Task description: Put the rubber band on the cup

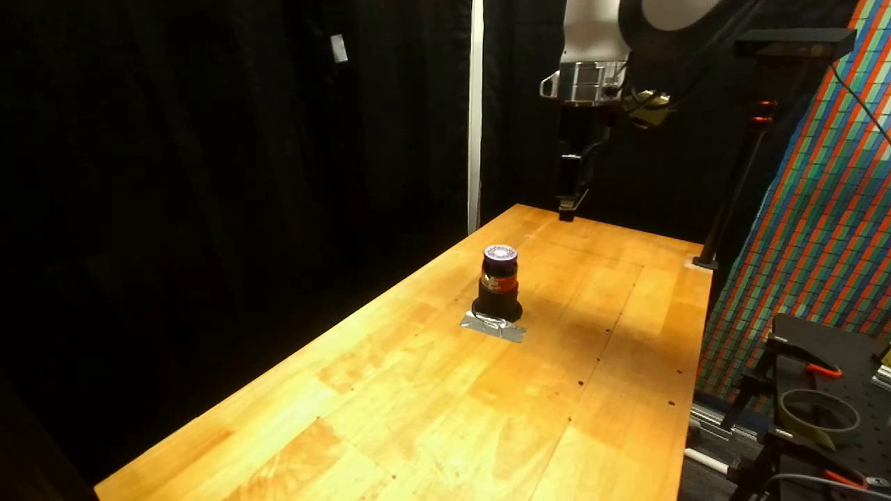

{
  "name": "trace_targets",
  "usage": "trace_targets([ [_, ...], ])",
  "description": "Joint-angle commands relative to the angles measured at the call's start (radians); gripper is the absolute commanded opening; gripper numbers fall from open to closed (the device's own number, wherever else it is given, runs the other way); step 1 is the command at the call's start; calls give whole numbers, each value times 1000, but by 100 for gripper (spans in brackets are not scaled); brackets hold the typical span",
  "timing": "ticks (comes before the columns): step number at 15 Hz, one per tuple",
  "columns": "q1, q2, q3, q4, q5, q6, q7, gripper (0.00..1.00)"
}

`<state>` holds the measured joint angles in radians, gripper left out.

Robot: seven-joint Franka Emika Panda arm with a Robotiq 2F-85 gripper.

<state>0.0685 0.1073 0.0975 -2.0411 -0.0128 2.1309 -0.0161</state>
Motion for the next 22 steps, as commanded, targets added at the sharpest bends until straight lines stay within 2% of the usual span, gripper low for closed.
trace_targets([
  [1,5,198,-3,226,23,-28,-31,100],
  [8,6,518,8,593,46,-158,-62,100],
  [14,24,699,-11,847,20,-293,-31,100],
  [18,23,765,-14,953,19,-393,-41,100],
  [22,33,793,-20,1000,9,-446,-32,100],
])
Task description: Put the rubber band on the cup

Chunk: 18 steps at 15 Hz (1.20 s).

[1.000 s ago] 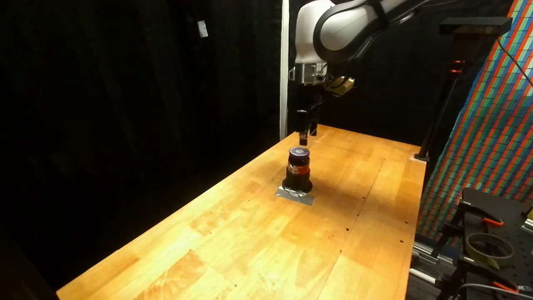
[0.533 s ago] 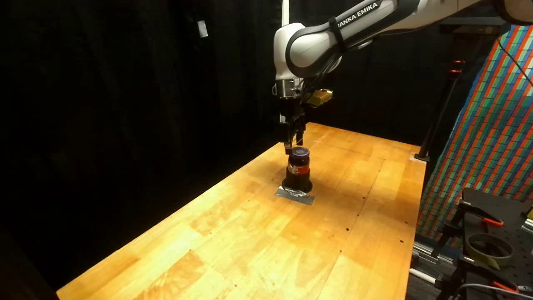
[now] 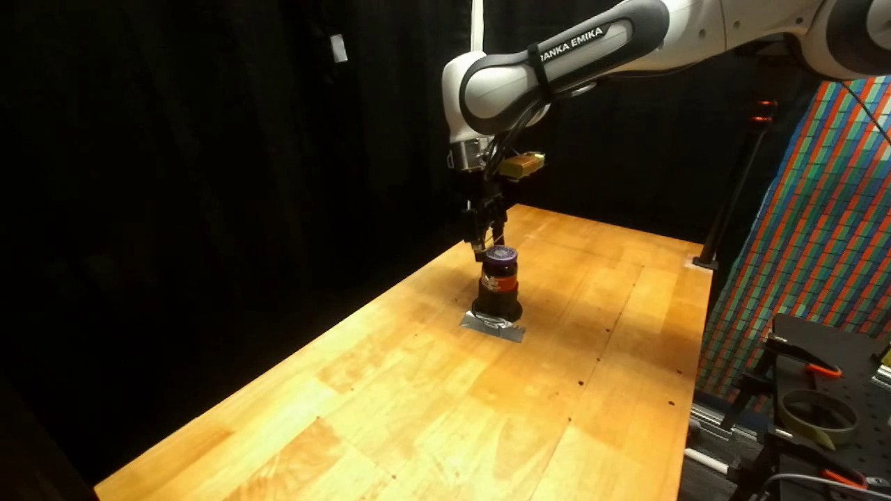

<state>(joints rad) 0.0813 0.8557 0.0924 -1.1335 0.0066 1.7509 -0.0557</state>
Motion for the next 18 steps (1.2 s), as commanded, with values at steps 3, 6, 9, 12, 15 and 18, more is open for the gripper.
trace_targets([
  [3,30,57,-19,102,-17,-78,14,100],
  [6,39,69,-24,102,-29,-68,12,100],
  [9,43,77,-28,101,-39,-76,10,100],
  [12,47,60,-36,69,-49,-125,22,100],
  [15,42,36,-35,19,-49,-159,22,100],
  [18,42,-4,-38,-55,-50,-141,32,100],
])
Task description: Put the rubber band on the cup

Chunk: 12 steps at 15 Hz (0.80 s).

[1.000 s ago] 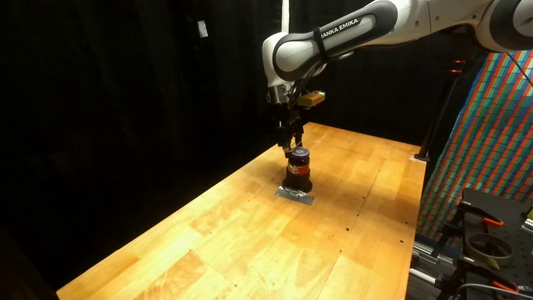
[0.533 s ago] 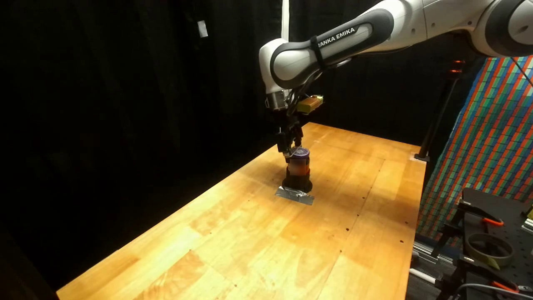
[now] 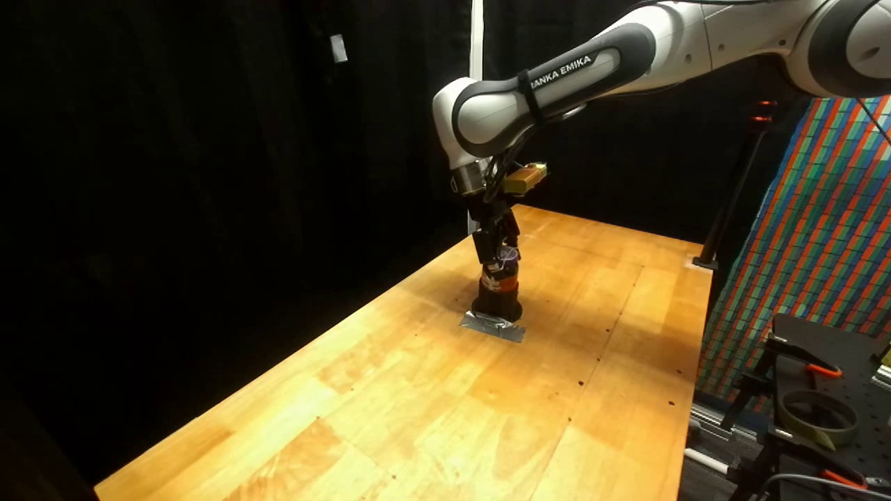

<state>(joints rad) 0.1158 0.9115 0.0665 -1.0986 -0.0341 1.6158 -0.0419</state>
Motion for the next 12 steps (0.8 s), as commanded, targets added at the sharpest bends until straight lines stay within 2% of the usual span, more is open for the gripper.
trace_targets([
  [1,7,-74,-13,-118,-10,3,24,100],
  [3,7,-105,-15,-178,-8,43,40,100],
  [9,11,-234,-18,-455,-16,436,81,100],
  [12,7,-307,-11,-584,-12,585,74,100],
])
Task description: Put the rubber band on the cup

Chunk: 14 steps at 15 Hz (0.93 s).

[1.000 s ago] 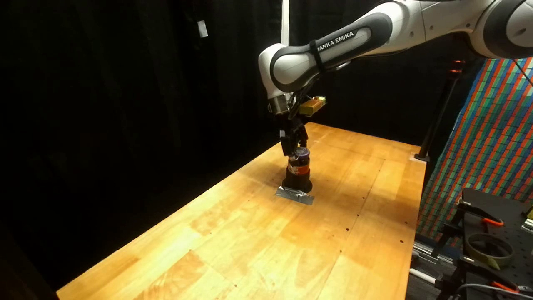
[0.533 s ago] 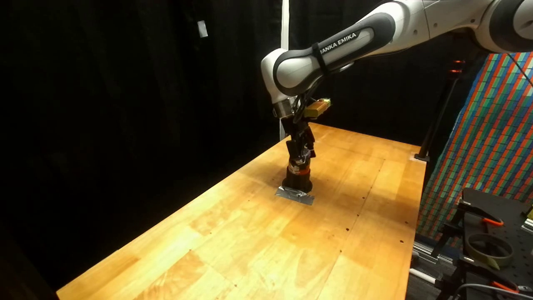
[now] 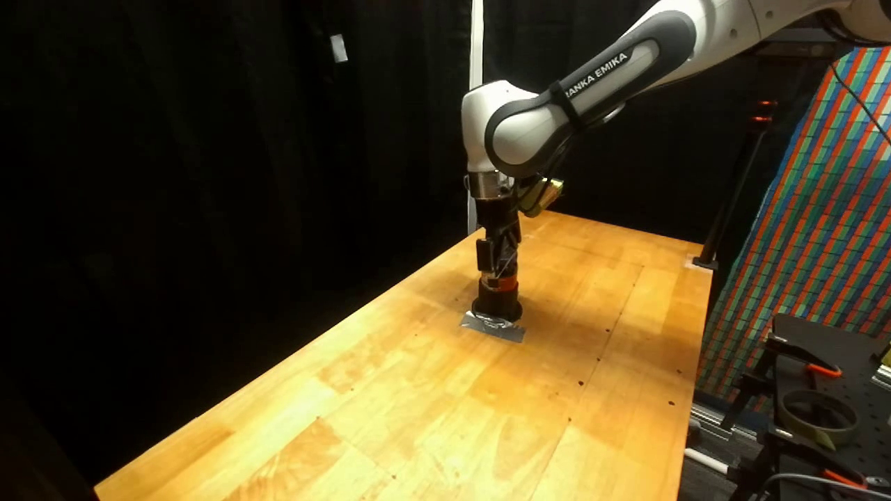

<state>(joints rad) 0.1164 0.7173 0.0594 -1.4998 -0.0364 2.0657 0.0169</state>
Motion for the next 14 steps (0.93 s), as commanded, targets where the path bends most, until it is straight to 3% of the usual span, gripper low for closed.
trace_targets([
  [1,8,-140,-5,-227,-12,169,16,100],
  [6,0,-273,9,-441,-3,344,-6,100],
  [14,12,-354,5,-628,-21,593,13,100],
])
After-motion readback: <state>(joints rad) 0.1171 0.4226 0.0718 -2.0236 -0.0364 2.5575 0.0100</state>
